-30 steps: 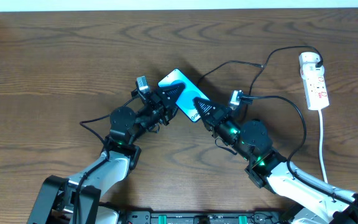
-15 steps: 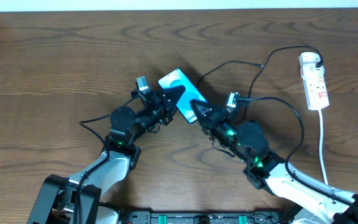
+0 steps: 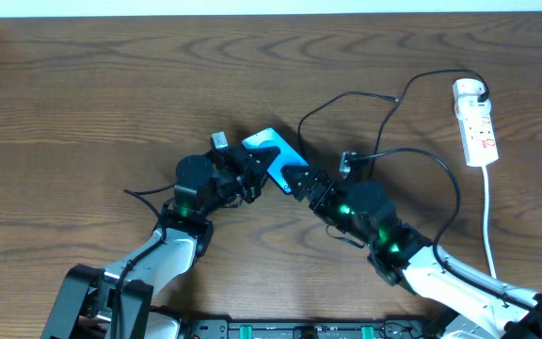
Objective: Plug charger to phone and switch on socket
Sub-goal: 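Hold the phone upright with the left gripper and open the right gripper, then move the right gripper to the black charger cable and grasp its plug end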
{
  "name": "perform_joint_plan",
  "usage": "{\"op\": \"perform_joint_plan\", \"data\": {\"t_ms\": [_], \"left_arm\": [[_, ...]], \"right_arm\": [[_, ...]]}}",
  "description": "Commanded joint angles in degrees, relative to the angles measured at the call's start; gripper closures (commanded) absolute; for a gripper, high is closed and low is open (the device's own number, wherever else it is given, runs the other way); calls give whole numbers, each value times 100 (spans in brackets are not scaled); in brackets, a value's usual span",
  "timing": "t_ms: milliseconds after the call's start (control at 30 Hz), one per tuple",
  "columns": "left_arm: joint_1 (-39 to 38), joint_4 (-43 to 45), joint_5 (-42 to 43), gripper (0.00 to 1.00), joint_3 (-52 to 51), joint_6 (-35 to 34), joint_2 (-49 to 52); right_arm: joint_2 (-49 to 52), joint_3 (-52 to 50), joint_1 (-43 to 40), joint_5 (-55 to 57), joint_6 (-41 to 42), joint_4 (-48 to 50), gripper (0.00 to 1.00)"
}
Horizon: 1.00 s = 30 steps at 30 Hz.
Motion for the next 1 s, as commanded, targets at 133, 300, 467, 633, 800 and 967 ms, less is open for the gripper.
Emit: {"op": "perform_joint_plan", "data": {"t_ms": [133,300,467,633,800,967], "left_arm": [[310,-166,297,92,101,-682,-55],[835,-164,625,93,116,-918,-52],[1147,-162,1158,92,166,-931,-52],[1152,-164,1604,92,166,-518,-52],[1152,-162,2055,93,166,133,-52],[1152,-162,2081,92,166,260,-52]], "right_arm": [[2,-22,-321,-24,-656,44,1],[4,-22,-422,177,-658,-223,1],[4,-22,-426,1453,-719,-476,1],[0,-17,-428,1775,-2218,-219,5],[-243,321,-507,1451,-2671,-675,1],[-319,1668,-706,1434,-2673,-3187,1]]}}
